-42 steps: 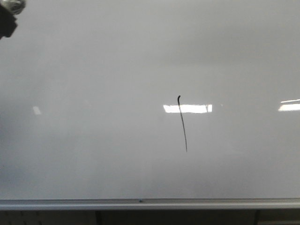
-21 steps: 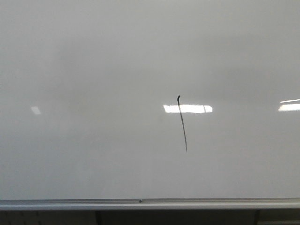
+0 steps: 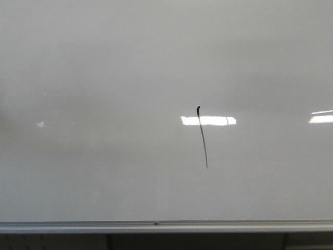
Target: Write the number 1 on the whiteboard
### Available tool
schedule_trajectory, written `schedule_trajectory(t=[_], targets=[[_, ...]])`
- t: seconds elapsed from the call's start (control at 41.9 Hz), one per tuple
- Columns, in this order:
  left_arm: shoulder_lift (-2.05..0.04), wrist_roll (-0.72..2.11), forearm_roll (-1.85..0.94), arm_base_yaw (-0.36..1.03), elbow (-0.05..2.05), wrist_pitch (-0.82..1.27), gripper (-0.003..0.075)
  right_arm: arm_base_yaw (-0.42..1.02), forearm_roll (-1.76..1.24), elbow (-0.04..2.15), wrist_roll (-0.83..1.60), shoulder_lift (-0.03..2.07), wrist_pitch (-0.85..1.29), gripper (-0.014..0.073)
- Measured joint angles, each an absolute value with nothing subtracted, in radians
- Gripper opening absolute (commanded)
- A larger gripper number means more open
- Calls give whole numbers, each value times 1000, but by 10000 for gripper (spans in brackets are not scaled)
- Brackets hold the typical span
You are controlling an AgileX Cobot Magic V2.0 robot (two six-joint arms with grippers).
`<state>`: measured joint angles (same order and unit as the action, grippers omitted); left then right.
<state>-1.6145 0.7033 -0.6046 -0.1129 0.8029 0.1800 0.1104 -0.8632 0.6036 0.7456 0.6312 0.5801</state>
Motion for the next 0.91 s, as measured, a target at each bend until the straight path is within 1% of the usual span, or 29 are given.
schedule_trajectory(t=[0.382, 0.477, 0.549, 0.62, 0.859, 0.907], targets=[[-1671, 703, -609, -113, 804, 140, -19, 110, -863, 604, 746, 631, 574, -60], [-1678, 703, -609, -113, 804, 136, 6, 110, -863, 604, 746, 631, 572, -60], [-1678, 703, -609, -113, 804, 136, 60, 110, -863, 604, 746, 631, 572, -60], [-1678, 703, -609, -113, 804, 136, 133, 110, -863, 604, 746, 631, 572, -60], [-1680, 703, -609, -114, 804, 124, 459, 110, -863, 604, 746, 631, 572, -60], [-1680, 703, -609, -114, 804, 121, 510, 110, -863, 604, 746, 631, 572, -60]])
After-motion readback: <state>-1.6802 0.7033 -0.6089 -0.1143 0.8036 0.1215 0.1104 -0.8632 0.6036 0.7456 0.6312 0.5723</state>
